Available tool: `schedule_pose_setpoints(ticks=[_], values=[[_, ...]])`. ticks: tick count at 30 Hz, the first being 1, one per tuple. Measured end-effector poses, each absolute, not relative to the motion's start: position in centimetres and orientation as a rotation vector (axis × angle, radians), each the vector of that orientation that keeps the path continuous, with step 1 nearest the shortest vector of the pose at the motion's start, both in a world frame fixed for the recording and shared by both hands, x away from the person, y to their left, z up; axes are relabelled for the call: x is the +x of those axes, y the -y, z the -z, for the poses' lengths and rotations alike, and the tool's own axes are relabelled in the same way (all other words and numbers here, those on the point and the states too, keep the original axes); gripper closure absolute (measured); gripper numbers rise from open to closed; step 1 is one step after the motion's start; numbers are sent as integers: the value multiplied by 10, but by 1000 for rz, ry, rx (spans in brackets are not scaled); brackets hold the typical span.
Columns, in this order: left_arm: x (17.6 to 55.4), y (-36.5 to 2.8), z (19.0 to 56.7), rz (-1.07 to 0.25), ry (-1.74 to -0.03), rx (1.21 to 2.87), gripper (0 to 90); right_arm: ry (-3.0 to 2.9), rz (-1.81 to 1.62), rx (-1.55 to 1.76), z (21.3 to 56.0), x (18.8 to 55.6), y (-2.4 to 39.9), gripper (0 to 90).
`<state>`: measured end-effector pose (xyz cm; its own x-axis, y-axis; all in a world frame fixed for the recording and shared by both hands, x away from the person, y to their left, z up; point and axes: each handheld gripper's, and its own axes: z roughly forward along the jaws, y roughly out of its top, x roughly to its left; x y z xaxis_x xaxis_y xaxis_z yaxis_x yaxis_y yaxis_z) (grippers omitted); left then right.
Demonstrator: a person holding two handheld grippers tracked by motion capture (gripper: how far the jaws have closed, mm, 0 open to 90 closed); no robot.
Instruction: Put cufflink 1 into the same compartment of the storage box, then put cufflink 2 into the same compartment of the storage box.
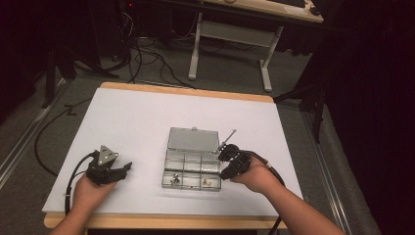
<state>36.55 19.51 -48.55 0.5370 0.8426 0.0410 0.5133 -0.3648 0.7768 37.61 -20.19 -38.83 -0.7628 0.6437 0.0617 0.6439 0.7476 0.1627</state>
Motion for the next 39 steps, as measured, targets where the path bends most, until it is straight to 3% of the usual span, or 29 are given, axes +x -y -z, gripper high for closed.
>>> schedule_pose_setpoints(ticks=[18, 39], values=[[366, -195, 486, -567, -1096, 2035, 363, 2953, 283, -999, 391, 380, 171, 790], [364, -197, 485, -580, -1089, 2019, 363, 2961, 237, -991, 412, 391, 165, 790]])
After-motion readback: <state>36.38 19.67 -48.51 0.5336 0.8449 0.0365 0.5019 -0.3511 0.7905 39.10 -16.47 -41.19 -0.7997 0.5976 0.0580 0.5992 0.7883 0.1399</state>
